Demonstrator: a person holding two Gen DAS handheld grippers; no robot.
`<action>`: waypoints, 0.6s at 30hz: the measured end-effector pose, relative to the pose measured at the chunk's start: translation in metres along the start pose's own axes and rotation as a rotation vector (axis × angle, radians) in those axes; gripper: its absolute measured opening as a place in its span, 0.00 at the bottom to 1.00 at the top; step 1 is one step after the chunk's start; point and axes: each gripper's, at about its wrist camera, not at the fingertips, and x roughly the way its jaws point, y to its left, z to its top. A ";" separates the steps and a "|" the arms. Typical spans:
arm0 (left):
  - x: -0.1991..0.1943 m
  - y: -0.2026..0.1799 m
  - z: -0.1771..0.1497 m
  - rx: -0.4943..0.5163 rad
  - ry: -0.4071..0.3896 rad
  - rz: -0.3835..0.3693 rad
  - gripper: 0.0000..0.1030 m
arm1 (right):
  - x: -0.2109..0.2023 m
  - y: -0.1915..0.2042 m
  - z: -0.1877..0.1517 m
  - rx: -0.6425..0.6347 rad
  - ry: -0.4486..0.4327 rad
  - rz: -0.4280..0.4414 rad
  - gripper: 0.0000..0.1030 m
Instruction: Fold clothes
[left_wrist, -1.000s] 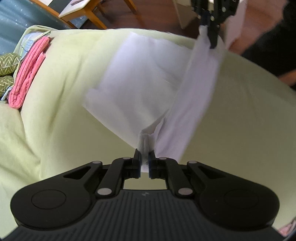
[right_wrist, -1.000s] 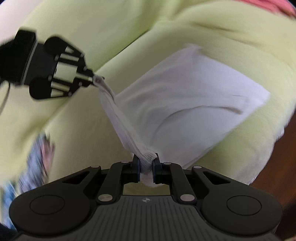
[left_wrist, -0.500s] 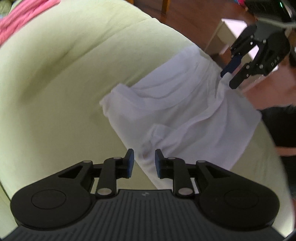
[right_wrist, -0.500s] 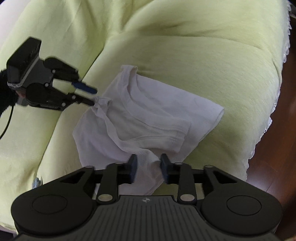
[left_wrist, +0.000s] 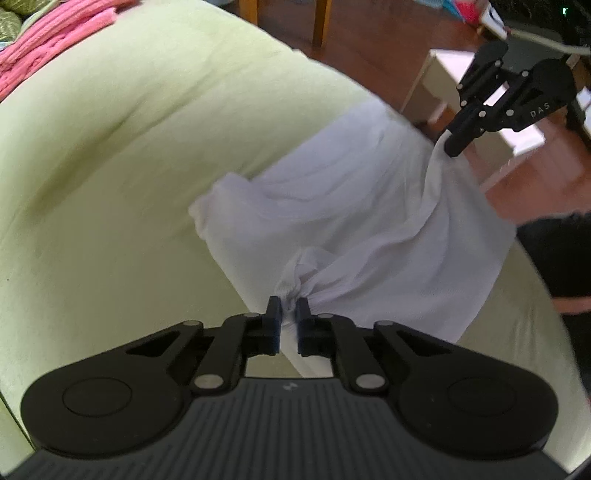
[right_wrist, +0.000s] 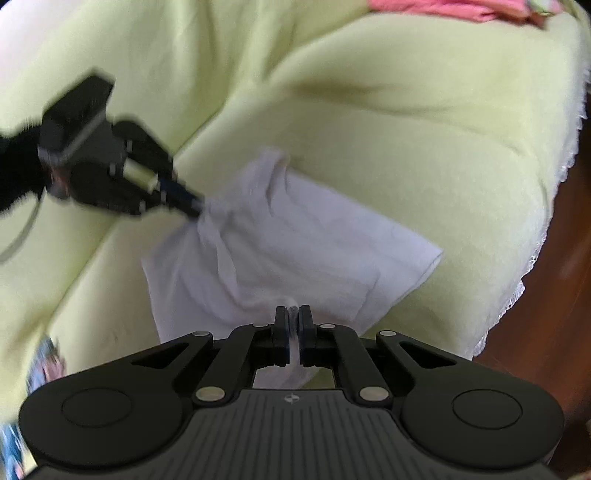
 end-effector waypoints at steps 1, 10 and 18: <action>-0.003 0.006 0.003 -0.023 -0.017 0.003 0.05 | -0.008 -0.004 0.001 0.022 -0.030 -0.002 0.04; 0.011 0.036 0.033 -0.086 -0.076 0.045 0.05 | -0.011 -0.045 0.017 0.146 -0.145 -0.108 0.04; 0.023 0.047 0.048 -0.106 -0.090 0.042 0.06 | 0.004 -0.057 0.020 0.129 -0.139 -0.128 0.04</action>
